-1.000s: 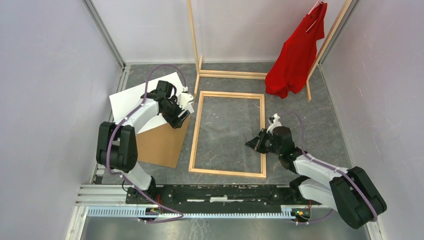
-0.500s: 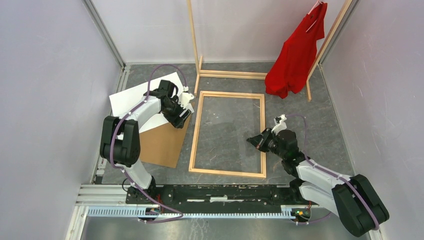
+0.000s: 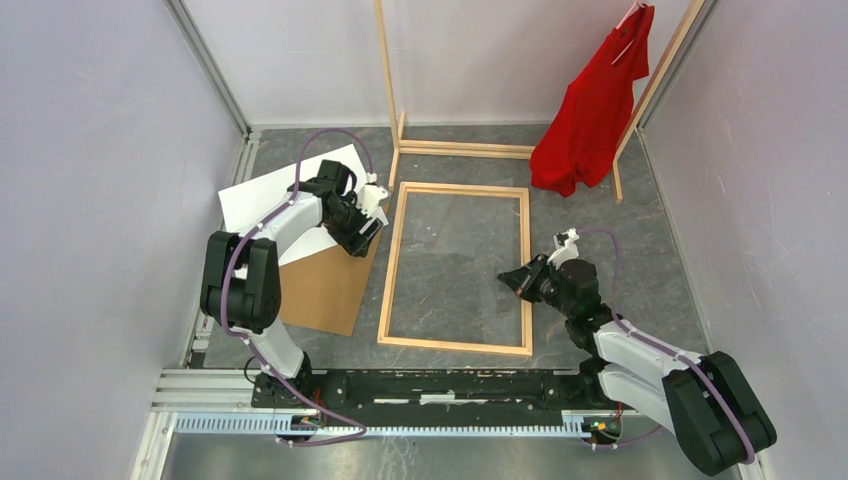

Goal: Put the photo into the frame
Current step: Place the photo frame item in the photo frame.

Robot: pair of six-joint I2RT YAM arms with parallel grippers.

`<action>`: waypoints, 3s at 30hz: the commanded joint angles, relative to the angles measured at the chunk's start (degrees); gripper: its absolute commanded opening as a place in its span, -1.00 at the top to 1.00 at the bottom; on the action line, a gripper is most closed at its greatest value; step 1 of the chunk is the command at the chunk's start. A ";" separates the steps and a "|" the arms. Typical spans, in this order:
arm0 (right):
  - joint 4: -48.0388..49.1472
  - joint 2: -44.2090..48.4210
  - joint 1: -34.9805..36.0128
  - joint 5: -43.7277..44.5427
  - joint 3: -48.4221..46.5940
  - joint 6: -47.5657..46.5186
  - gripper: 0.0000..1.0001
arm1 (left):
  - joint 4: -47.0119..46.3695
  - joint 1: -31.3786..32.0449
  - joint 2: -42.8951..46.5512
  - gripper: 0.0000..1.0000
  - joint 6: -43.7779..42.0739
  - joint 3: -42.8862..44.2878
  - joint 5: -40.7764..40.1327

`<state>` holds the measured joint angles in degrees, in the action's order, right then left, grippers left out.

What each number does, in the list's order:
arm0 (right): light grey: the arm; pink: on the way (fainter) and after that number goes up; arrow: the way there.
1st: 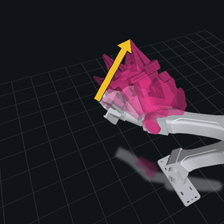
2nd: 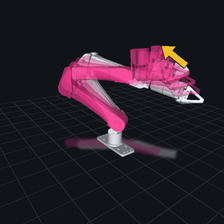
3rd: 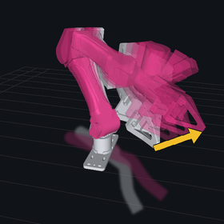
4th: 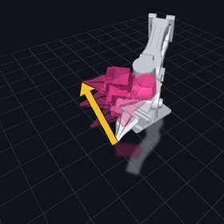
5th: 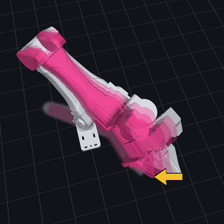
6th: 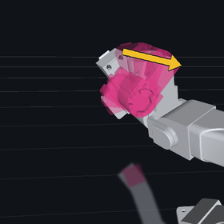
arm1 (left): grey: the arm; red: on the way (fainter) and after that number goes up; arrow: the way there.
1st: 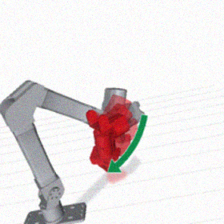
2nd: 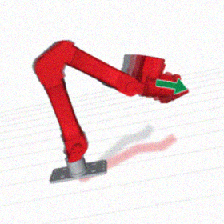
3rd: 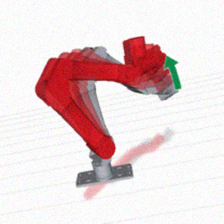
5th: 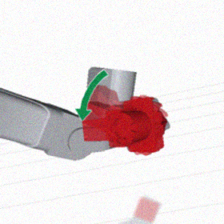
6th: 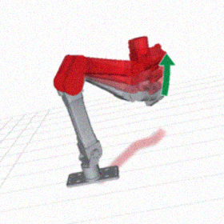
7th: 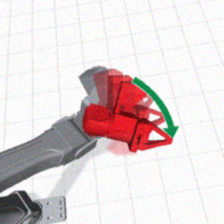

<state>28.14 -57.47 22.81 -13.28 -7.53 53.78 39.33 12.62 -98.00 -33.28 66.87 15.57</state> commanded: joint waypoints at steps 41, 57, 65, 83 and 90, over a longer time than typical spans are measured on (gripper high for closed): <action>3.72 -0.89 -3.37 -3.15 -0.44 -0.72 1.00 | -0.13 3.99 -1.66 -0.48 2.47 1.86 0.97; 3.74 -3.12 -5.45 -4.03 -1.07 -0.99 1.00 | -0.12 4.15 -2.37 -0.47 2.41 2.23 1.43; 3.70 -3.58 -6.66 -4.06 -0.99 -1.12 1.00 | -0.09 4.47 -2.46 -0.47 2.49 2.38 1.56; 5.75 -5.60 -7.84 -6.11 -0.54 0.96 1.00 | -0.13 5.59 -3.61 -0.46 2.42 2.62 2.13; 13.73 -6.08 -7.86 -7.59 2.10 5.98 1.00 | -2.45 6.76 -4.68 -0.39 2.53 -0.03 2.27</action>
<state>33.76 -63.48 15.25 -19.70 -6.57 56.80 38.79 18.59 -102.08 -32.62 67.72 16.19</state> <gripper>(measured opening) 0.009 0.699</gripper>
